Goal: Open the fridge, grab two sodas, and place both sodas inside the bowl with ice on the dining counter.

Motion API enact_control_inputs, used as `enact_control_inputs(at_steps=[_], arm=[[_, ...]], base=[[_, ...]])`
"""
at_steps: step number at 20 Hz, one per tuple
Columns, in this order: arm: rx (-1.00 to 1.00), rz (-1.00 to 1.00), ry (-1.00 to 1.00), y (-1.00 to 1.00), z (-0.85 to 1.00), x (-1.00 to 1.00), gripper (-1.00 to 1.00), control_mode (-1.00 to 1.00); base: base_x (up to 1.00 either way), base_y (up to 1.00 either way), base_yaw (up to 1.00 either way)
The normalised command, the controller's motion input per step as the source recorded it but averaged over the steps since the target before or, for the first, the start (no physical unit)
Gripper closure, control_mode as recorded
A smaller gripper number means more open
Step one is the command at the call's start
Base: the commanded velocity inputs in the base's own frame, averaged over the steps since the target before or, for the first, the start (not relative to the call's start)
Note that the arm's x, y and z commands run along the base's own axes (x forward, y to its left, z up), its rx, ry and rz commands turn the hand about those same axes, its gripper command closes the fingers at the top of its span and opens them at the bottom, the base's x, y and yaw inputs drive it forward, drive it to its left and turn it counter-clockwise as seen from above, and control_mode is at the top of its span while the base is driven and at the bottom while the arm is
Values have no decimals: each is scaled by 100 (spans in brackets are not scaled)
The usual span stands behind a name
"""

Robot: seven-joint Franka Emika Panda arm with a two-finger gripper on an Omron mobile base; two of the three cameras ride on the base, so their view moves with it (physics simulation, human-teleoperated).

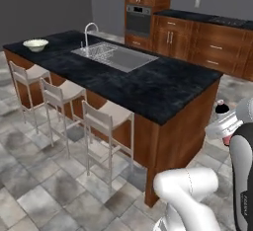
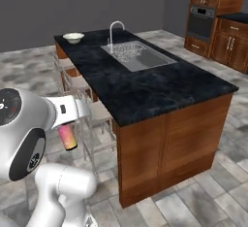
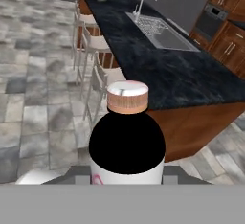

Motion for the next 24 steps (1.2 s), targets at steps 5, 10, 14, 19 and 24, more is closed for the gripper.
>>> enact_control_inputs(at_steps=[5, 10, 14, 19, 24], arm=[[0, 0, 0, 0, 0, 0, 100, 100], [0, 0, 0, 0, 0, 0, 100, 100], [0, 0, 0, 0, 0, 0, 100, 100], [0, 0, 0, 0, 0, 0, 100, 100], [0, 0, 0, 0, 0, 0, 100, 100]], base=[[34, 100, -33], [32, 100, -33], [32, 100, -33], [31, 100, -32], [31, 100, -32]])
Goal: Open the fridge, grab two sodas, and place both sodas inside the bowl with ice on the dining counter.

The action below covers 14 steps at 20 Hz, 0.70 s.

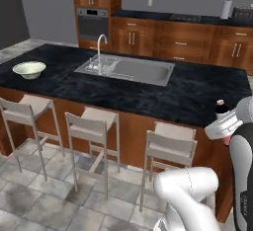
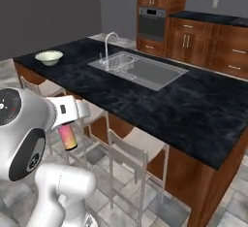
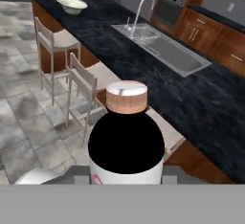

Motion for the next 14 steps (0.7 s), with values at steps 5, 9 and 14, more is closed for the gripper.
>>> enact_control_inputs(at_steps=[5, 9, 14], arm=[[0, 0, 0, 0, 0, 0, 100, 100], [0, 0, 0, 0, 0, 0, 100, 100], [0, 0, 0, 0, 0, 0, 100, 100]], base=[[31, 100, -33], [30, 100, -33], [30, 100, -33]])
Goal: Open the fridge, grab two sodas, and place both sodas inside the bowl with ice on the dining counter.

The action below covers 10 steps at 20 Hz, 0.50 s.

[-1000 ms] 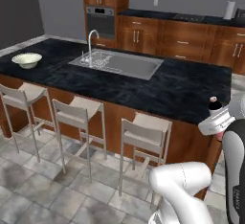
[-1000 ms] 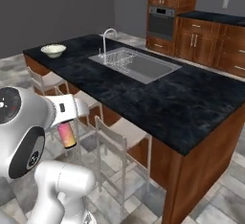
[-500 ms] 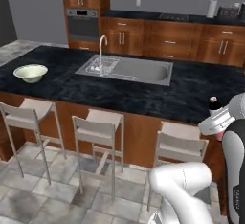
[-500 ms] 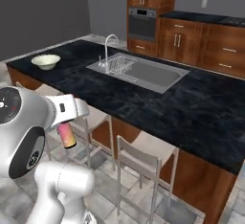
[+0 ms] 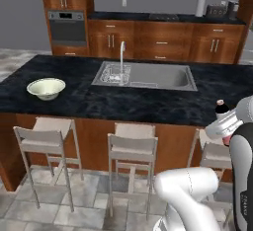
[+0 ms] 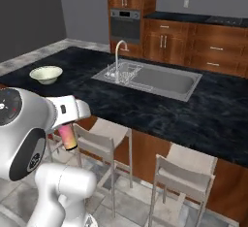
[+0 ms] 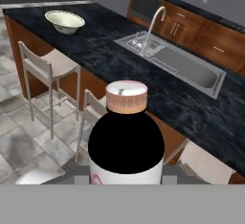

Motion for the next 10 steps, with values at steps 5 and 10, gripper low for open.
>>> enact_control_inputs(at_steps=[5, 10], arm=[[0, 0, 0, 0, 0, 0, 100, 100], [0, 0, 0, 0, 0, 0, 100, 100]], base=[[31, 100, -33], [31, 100, -33]])
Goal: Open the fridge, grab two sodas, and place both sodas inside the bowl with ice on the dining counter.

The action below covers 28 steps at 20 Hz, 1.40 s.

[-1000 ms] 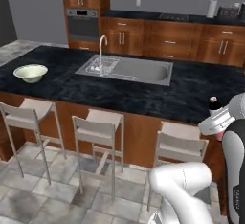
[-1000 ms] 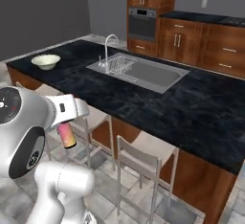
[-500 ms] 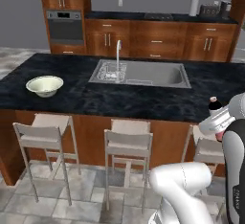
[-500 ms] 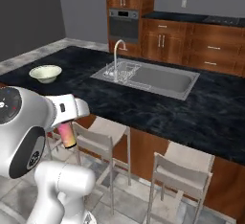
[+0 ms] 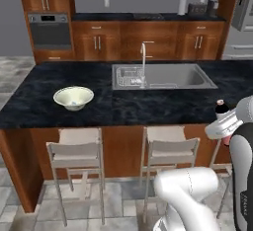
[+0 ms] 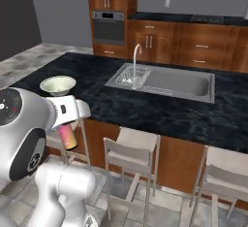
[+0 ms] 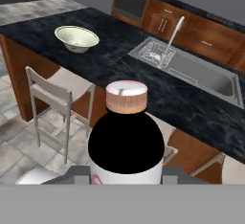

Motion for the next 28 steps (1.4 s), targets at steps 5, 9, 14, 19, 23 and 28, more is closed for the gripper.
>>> enact_control_inputs(at_steps=[5, 9, 14, 19, 23, 28], arm=[[0, 0, 0, 0, 0, 0, 100, 100], [0, 0, 0, 0, 0, 0, 100, 100], [0, 0, 0, 0, 0, 0, 100, 100], [0, 0, 0, 0, 0, 0, 100, 100], [0, -2, 3, 3, 0, 38, 100, -100], [-1, -1, 11, 22, -5, 89, 100, -100]], base=[[34, 100, -32], [52, 99, -29], [72, 73, -20], [78, 45, -13], [36, 9, -4], [0, 0, 0]])
